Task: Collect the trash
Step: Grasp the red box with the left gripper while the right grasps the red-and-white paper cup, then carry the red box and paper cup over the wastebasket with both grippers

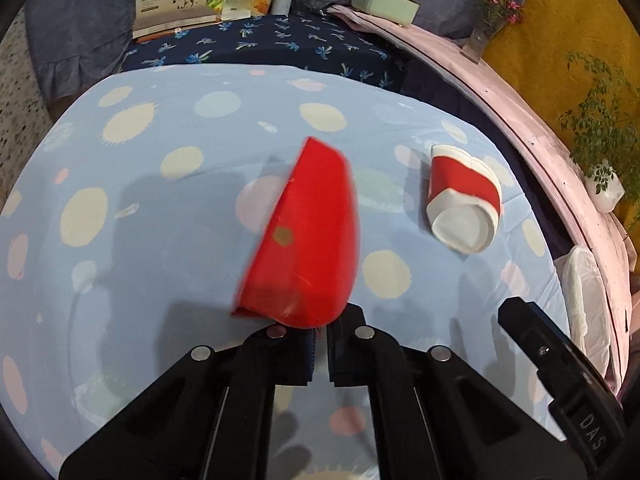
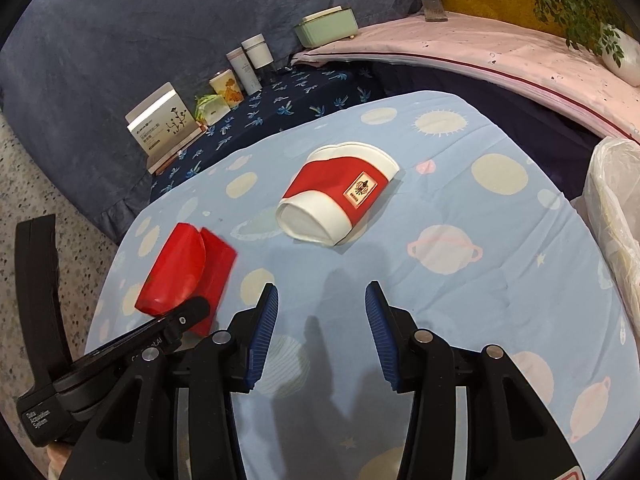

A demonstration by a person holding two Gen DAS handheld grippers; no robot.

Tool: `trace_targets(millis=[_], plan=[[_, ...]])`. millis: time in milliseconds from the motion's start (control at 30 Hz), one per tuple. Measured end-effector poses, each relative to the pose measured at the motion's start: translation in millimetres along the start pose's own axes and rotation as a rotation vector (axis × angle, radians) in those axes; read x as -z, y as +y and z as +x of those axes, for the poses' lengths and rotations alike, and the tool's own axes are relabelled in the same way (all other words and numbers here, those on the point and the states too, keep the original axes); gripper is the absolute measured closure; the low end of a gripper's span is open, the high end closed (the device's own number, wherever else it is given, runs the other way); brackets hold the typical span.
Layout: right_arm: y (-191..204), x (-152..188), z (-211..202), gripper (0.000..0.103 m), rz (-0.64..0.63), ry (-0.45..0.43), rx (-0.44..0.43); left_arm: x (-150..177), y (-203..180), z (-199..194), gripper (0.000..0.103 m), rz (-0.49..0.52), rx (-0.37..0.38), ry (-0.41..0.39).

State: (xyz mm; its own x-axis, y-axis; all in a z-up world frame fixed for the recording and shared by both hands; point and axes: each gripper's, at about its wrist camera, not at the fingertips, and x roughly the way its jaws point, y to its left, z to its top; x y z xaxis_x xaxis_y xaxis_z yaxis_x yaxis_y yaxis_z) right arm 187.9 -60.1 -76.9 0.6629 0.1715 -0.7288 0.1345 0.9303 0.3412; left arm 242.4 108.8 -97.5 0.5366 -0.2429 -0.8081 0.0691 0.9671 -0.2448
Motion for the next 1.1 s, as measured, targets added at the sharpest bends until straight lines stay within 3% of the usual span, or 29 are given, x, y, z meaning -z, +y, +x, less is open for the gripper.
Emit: trace_targets(millis=[300,367,533,700,767,833,1100], plan=[[3.2,-33.3,25.6,0.058,0.024,-0.014,0.021,-35.9,-20.6,8.3,0.103,0.018,0.008,-0.049],[6.4,-40.6,33.5,0.041,0.040,-0.013,0.042,-44.4,-18.1,9.6,0.103,0.011,0.013,-0.054],[10.9,-54.5,49.6,0.028,0.089,-0.024,0.067,-59.3,-9.3,10.2,0.103,0.006,0.015,-0.073],[2.1,-59.4,74.3,0.027,0.184,0.013,0.052,-62.1,-0.6,14.3,0.103,-0.004,0.023,-0.066],[-2.7,-55.3,83.4,0.035,0.221,0.042,0.024,-60.1,0.3,15.6,0.103,-0.002,0.027,-0.062],[-2.7,-52.7,81.4,0.042,0.212,0.020,0.023,-57.0,-0.1,15.5,0.103,-0.001,0.031,-0.058],[-3.4,-43.8,48.1,0.042,0.203,-0.028,0.000,-44.4,-19.0,-0.9,0.103,0.023,0.056,-0.063]])
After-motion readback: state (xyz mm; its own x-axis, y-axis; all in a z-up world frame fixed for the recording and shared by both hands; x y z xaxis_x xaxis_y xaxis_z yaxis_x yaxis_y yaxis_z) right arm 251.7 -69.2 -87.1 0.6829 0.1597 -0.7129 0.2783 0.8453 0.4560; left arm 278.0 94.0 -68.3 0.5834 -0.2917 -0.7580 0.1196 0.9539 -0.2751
